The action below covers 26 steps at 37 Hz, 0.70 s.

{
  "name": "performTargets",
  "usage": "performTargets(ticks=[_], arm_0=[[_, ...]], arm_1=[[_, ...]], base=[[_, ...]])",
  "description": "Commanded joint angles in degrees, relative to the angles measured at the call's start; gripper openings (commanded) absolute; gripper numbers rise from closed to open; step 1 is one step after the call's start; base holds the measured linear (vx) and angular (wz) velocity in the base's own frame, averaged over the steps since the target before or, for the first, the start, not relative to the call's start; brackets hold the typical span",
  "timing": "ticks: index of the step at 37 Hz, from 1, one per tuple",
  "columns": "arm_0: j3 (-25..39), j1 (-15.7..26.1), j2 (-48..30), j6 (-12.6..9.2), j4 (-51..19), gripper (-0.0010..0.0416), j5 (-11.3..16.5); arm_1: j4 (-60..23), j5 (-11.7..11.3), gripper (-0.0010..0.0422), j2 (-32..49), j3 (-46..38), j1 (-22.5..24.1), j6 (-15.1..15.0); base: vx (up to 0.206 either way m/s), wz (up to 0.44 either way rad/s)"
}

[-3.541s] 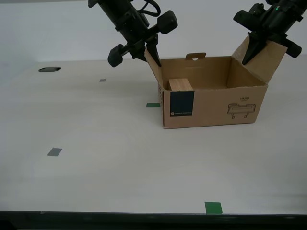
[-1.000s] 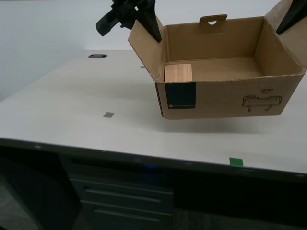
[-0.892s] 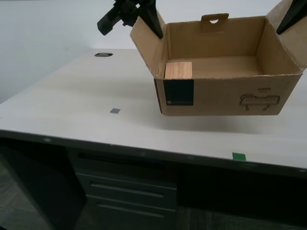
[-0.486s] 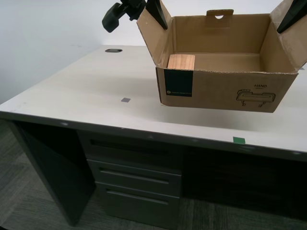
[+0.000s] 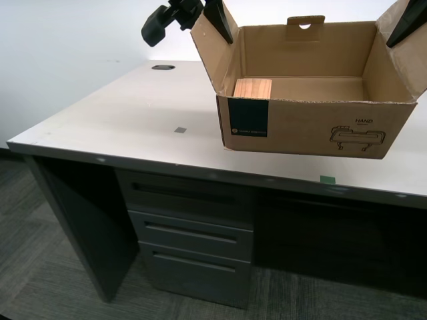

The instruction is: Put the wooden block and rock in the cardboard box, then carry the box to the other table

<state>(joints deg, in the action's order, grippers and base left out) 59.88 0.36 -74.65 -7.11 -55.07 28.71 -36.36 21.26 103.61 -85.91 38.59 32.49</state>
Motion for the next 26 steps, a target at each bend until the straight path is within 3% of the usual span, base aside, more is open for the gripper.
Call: performTargets(ticks=[1,9,26], arm_0=[[0.1,0.1,0.0,0.3,0.0,-0.0001,1.3],[0.1,0.1,0.0,2.3,-2.6,-0.0001,1.3],[0.1,0.1,0.0,2.5,-2.5,-0.0001,1.3]], arm_1=[[0.5,1.0,-0.0001,0.0,-0.1,0.3,-0.1],[0.4,1.0,-0.0001,0.0,-0.1,0.6,0.1],[0.4,1.0,-0.0001,-0.2,-0.1,1.1,1.6]], base=[[-0.041,0.126],[-0.034,0.151],[-0.013,0.205]])
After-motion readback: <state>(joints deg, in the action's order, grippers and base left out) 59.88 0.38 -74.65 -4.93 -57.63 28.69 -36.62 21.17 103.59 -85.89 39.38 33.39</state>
